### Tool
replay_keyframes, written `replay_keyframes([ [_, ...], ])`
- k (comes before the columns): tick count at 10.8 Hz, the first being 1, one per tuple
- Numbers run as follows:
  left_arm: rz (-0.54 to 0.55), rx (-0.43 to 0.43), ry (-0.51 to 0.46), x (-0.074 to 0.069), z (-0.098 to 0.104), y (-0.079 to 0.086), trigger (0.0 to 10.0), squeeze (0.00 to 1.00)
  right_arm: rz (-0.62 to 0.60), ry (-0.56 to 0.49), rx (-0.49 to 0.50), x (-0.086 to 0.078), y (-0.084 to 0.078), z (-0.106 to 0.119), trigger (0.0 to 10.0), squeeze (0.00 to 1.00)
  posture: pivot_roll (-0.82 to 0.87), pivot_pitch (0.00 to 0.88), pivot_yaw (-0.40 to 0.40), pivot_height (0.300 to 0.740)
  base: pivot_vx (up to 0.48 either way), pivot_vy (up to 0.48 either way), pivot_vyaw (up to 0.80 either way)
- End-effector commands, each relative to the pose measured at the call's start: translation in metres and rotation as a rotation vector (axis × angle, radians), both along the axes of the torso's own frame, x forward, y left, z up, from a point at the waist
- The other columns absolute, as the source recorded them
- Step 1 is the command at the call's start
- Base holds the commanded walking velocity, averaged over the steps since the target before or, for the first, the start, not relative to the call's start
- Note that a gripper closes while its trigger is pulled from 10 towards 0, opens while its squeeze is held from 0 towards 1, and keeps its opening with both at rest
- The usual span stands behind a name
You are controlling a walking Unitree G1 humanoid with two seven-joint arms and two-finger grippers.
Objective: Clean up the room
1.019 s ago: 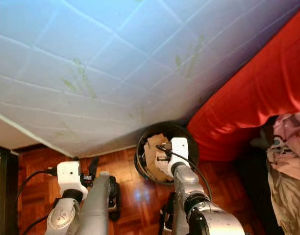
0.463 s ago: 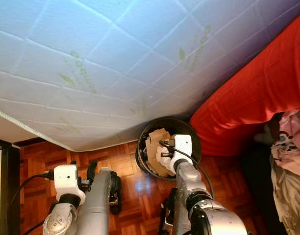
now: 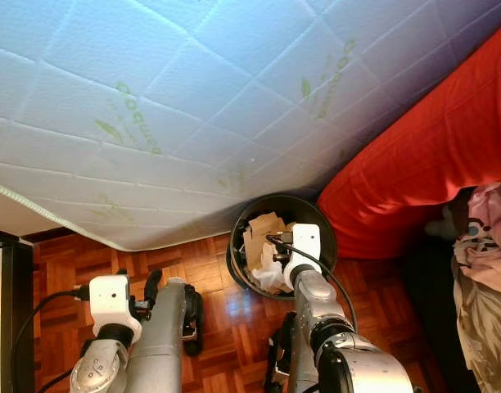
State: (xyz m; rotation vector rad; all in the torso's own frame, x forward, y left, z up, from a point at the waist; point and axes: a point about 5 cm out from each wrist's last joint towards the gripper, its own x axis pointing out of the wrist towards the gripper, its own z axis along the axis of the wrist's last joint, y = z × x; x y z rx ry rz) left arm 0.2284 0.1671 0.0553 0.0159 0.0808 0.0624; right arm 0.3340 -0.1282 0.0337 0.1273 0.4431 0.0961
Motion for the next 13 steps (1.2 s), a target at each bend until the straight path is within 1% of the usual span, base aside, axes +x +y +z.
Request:
replay_keyframes([
  [1, 0.004, 0.002, 0.053, -0.009, -0.009, 0.002, 10.0, 0.00, -0.002, 0.029, 0.012, -0.006, 0.001, -0.008, 10.0, 1.00, 0.33, 0.449, -0.015, 0.645, 0.000, 0.000, 0.00],
  [4, -0.002, 0.000, 0.058, -0.007, -0.011, 0.000, 10.0, 0.00, -0.004, 0.038, 0.001, -0.008, -0.002, -0.010, 10.0, 1.00, 0.31, 0.428, -0.018, 0.645, 0.000, 0.000, 0.00],
  [5, -0.006, 0.002, 0.071, -0.006, -0.015, 0.000, 10.0, 0.00, -0.007, 0.045, 0.009, -0.010, -0.004, -0.013, 10.0, 0.00, 0.30, 0.411, -0.020, 0.645, 0.000, 0.000, 0.00],
  [6, -0.003, 0.004, 0.085, -0.003, -0.019, 0.003, 10.0, 0.00, -0.029, 0.039, 0.057, -0.015, -0.009, -0.017, 10.0, 0.00, 0.29, 0.392, -0.022, 0.645, 0.000, 0.000, 0.00],
  [7, -0.010, 0.010, 0.099, 0.000, -0.023, 0.005, 10.0, 0.00, -0.042, 0.068, 0.040, -0.022, -0.014, -0.025, 10.0, 0.00, 0.27, 0.374, -0.025, 0.660, 0.000, 0.000, 0.00],
  [8, -0.026, 0.017, 0.133, 0.002, -0.029, 0.006, 10.0, 0.00, -0.039, 0.084, 0.048, -0.029, -0.016, -0.032, 10.0, 0.00, 0.26, 0.358, -0.027, 0.675, 0.000, 0.000, 0.00],
  [10, -0.008, 0.038, 0.221, 0.004, -0.051, 0.020, 10.0, 0.00, -0.012, 0.144, 0.042, -0.056, -0.021, -0.056, 10.0, 0.00, 0.23, 0.301, -0.027, 0.710, 0.000, 0.000, 0.00],
  [12, -0.011, 0.048, 0.278, 0.005, -0.062, 0.026, 10.0, 0.00, -0.038, 0.180, 0.038, -0.068, -0.027, -0.065, 10.0, 0.00, 0.21, 0.269, -0.026, 0.730, 0.000, 0.000, 0.00],
  [13, -0.024, 0.056, 0.344, 0.004, -0.073, 0.028, 10.0, 0.00, -0.064, 0.199, 0.043, -0.073, -0.031, -0.069, 10.0, 0.00, 0.19, 0.225, -0.025, 0.740, 0.000, 0.000, 0.00],
])
